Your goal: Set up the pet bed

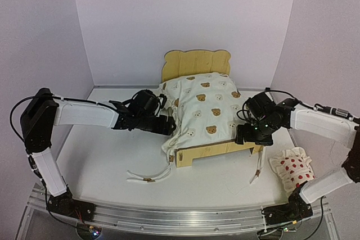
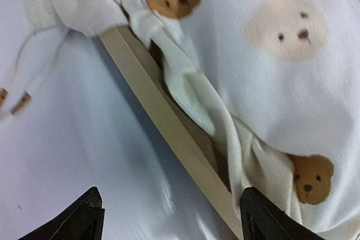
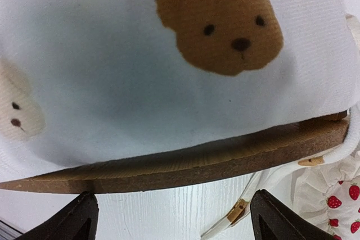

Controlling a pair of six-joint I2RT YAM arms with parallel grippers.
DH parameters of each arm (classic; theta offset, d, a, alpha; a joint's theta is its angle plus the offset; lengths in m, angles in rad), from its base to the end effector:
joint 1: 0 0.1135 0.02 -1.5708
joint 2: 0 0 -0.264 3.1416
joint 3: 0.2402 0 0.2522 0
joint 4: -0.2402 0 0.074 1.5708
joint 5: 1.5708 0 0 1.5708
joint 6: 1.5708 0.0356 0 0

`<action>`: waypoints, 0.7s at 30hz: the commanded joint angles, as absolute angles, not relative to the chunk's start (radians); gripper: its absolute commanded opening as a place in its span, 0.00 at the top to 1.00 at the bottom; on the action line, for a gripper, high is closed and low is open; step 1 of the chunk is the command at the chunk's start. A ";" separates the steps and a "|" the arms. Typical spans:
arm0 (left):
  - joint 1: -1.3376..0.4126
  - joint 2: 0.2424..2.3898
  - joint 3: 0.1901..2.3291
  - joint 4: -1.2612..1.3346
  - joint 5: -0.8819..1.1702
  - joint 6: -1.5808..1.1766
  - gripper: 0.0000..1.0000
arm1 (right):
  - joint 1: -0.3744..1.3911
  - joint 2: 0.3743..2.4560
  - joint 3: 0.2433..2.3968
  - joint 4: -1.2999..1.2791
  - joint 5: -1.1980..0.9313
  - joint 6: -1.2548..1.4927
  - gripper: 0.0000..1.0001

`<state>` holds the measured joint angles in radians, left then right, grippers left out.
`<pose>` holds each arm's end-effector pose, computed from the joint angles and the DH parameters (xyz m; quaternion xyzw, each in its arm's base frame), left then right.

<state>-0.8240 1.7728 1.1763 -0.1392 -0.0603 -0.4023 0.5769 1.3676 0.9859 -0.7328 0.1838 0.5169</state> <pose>0.2669 -0.2851 0.2107 0.1793 0.8960 -0.2107 0.3474 0.2252 0.1388 0.2387 -0.0083 0.9702 0.0408 0.2389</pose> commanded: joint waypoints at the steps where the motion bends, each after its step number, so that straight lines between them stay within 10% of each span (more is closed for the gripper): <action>1: -0.738 1.703 1.219 0.004 -0.185 -0.094 0.16 | 0.574 1.311 0.995 -0.739 0.144 0.471 0.03; 21: -0.339 2.402 2.034 0.139 0.621 0.189 0.31 | 0.575 1.238 0.960 -0.748 -0.019 0.363 0.02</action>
<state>-0.3726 2.2936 1.8893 0.1499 0.4345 0.1585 0.5766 1.2434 0.9711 -0.7433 0.0439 0.3887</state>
